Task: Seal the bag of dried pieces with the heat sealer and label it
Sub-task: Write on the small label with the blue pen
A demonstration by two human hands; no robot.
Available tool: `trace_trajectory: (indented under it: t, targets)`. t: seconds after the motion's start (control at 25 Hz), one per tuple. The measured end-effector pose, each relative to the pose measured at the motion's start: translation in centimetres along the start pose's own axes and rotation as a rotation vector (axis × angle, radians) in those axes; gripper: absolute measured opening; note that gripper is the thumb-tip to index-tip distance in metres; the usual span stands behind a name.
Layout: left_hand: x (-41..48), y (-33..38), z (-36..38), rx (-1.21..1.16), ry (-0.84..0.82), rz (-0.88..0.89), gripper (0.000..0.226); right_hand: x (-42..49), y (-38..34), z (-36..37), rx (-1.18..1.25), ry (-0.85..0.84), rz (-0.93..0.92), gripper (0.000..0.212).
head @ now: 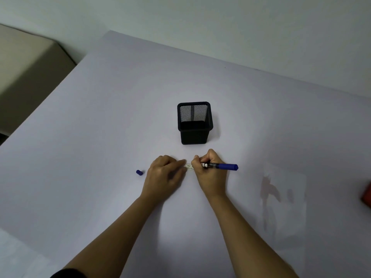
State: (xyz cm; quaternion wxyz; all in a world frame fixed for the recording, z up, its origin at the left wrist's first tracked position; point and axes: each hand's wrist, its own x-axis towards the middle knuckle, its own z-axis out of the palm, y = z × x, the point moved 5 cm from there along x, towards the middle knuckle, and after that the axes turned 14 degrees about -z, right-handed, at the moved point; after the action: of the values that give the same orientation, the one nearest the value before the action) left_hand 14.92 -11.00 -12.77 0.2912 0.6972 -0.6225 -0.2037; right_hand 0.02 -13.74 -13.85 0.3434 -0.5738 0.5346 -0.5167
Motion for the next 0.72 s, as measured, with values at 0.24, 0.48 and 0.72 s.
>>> trace_trajectory:
  t: [0.24, 0.48, 0.72]
  targets:
    - [0.21, -0.02, 0.18, 0.019, 0.025, 0.027, 0.027, -0.03, 0.0, -0.08, -0.011, -0.004, -0.009, 0.03]
    - [0.38, -0.05, 0.27, 0.012, 0.016, 0.011, 0.027, 0.02, -0.03, -0.02, -0.013, -0.011, -0.007, 0.03]
    - [0.29, -0.13, 0.3, 0.011, 0.007, -0.002, 0.027, -0.05, -0.19, -0.03, -0.016, -0.018, 0.002, 0.029]
